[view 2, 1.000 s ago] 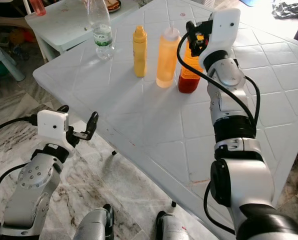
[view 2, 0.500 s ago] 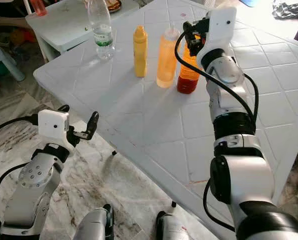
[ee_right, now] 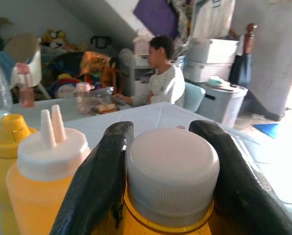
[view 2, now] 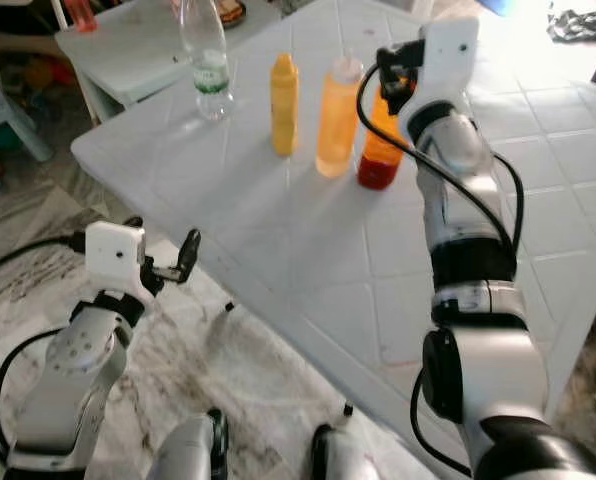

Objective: Restocking fridge

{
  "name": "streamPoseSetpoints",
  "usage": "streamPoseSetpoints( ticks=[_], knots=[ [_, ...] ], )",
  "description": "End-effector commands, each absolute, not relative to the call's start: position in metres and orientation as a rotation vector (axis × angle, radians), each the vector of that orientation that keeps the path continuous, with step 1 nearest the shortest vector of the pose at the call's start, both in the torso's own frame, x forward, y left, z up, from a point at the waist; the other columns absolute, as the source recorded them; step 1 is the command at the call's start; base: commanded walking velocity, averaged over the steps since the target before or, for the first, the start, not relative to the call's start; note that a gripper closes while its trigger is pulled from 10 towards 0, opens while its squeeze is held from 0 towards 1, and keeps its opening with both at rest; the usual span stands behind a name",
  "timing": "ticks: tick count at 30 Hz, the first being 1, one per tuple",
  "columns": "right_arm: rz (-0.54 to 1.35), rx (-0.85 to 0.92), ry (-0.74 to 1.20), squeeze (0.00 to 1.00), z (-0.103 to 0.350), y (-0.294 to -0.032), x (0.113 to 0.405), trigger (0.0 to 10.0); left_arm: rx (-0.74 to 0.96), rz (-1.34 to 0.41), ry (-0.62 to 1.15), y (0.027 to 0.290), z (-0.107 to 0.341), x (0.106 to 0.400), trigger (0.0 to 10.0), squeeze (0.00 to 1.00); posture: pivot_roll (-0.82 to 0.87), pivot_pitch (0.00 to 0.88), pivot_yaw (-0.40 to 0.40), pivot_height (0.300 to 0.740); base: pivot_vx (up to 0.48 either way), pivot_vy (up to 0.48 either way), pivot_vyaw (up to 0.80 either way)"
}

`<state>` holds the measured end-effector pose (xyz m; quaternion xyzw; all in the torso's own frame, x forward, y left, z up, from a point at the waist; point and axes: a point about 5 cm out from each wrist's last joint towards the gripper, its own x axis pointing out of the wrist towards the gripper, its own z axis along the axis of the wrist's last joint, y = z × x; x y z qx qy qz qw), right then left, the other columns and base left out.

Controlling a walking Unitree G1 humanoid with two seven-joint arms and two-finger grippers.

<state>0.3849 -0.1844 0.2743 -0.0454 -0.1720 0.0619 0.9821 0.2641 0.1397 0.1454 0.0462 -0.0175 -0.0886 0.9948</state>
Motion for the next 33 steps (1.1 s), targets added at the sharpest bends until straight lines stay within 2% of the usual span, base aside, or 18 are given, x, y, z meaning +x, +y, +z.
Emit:
streamPoseSetpoints(
  ticks=[1, 2, 6, 7, 12, 21, 27, 28, 29, 30, 33],
  knots=[
    [0.093, -0.078, -0.310, 0.00, 0.262, -0.190, 0.380, 0.0, 0.098, -0.166, -0.027, 0.139, 0.145, 0.266, 10.0, 0.00, 0.15, 0.188, 0.007, 0.740, 0.000, 0.000, 0.00],
    [0.082, -0.097, -0.372, 0.00, 0.265, -0.190, 0.367, 0.0, 0.091, -0.159, -0.029, 0.139, 0.145, 0.267, 10.0, 0.00, 0.15, 0.181, 0.005, 0.740, 0.000, 0.000, 0.00],
    [0.070, -0.112, -0.418, 0.00, 0.267, -0.190, 0.355, 0.0, 0.084, -0.156, -0.027, 0.139, 0.145, 0.268, 10.0, 0.00, 0.15, 0.179, 0.005, 0.740, 0.000, 0.000, 0.00],
    [0.057, -0.117, -0.461, 0.00, 0.268, -0.186, 0.338, 0.0, 0.073, -0.162, -0.016, 0.139, 0.143, 0.268, 10.0, 0.00, 0.13, 0.171, 0.006, 0.740, 0.000, 0.000, 0.00],
    [0.060, -0.113, -0.492, 0.00, 0.266, -0.173, 0.317, 0.0, 0.063, -0.182, -0.025, 0.134, 0.143, 0.271, 10.0, 0.00, 0.12, 0.165, 0.005, 0.740, 0.000, 0.226, 0.00],
    [0.004, -0.135, -0.526, 0.00, 0.272, -0.169, 0.308, 0.0, 0.056, -0.194, -0.026, 0.130, 0.141, 0.271, 10.0, 0.00, 0.11, 0.156, 0.000, 0.740, 0.000, 0.480, 0.00],
    [0.024, -0.113, -0.495, 0.00, 0.267, -0.156, 0.303, 0.0, 0.047, -0.194, -0.030, 0.128, 0.140, 0.274, 10.0, 0.00, 0.11, 0.145, -0.007, 0.740, 0.000, 0.480, 0.00],
    [0.032, -0.111, -0.490, 0.00, 0.265, -0.154, 0.303, 1.5, 0.046, -0.193, -0.034, 0.128, 0.141, 0.275, 10.0, 0.00, 0.10, 0.145, -0.007, 0.740, 0.000, 0.480, 0.00],
    [0.037, -0.110, -0.486, 0.00, 0.264, -0.152, 0.302, 1.5, 0.045, -0.192, -0.036, 0.128, 0.141, 0.275, 10.0, 0.00, 0.10, 0.145, -0.007, 0.740, 0.000, 0.480, 0.00],
    [0.039, -0.112, -0.477, 0.00, 0.261, -0.152, 0.302, 10.0, 0.043, -0.191, -0.037, 0.127, 0.141, 0.275, 10.0, 0.00, 0.10, 0.138, -0.007, 0.740, 0.000, 0.480, 0.00],
    [0.038, -0.112, -0.461, 0.00, 0.256, -0.152, 0.302, 10.0, 0.051, -0.192, -0.042, 0.127, 0.141, 0.276, 10.0, 0.00, 0.11, 0.138, -0.006, 0.740, 0.000, 0.480, 0.00]
  ],
)
